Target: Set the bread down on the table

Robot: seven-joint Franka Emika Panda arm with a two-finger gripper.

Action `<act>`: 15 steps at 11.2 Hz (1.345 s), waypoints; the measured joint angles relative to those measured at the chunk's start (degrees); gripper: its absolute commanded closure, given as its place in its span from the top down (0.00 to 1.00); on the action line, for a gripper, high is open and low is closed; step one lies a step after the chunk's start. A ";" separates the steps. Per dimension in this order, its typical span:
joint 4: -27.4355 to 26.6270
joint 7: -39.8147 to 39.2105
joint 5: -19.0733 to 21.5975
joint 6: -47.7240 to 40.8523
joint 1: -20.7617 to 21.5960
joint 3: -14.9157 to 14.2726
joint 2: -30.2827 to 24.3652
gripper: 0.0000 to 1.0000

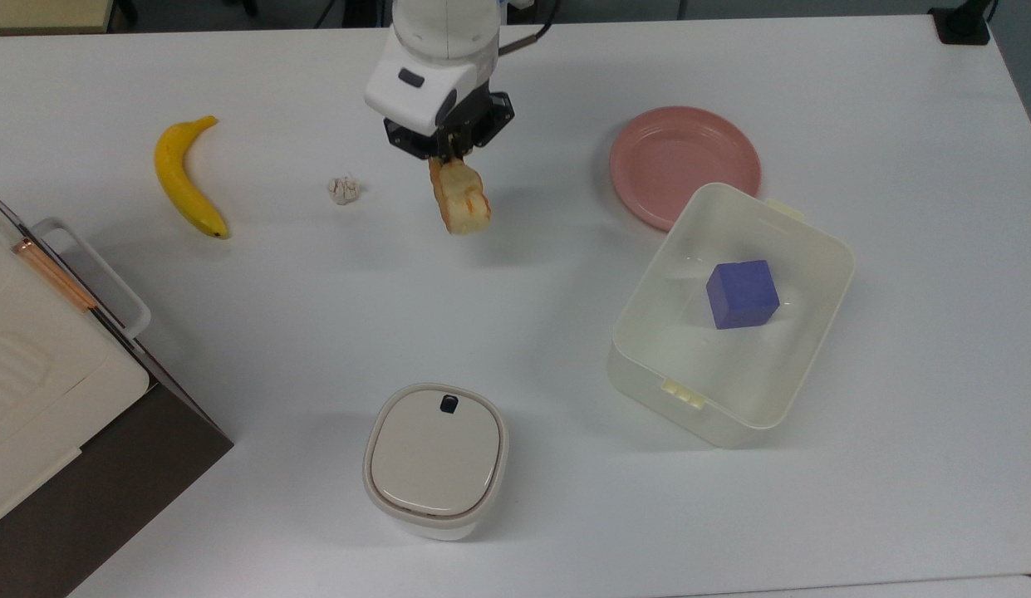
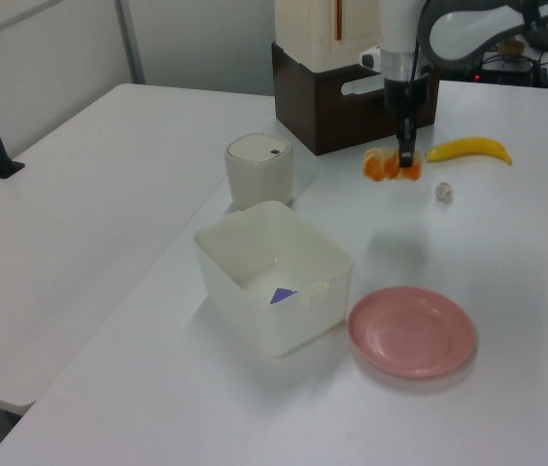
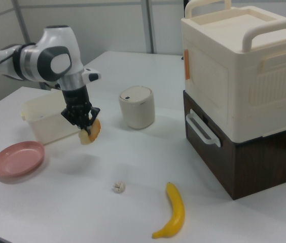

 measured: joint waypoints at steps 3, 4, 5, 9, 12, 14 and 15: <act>-3.19 -1.15 0.00 5.82 0.00 0.11 1.03 0.00; -3.88 -1.27 0.00 6.40 0.01 0.19 1.17 0.00; -4.31 -1.44 0.00 6.57 0.04 0.23 1.26 0.00; -4.93 -2.13 0.00 6.58 0.06 0.31 1.35 0.91; -5.16 -2.11 0.00 6.58 0.07 0.42 1.36 1.00; -5.35 -1.88 0.00 6.58 0.08 0.48 1.36 1.00; -5.36 -1.82 0.00 6.58 0.08 0.48 1.36 1.00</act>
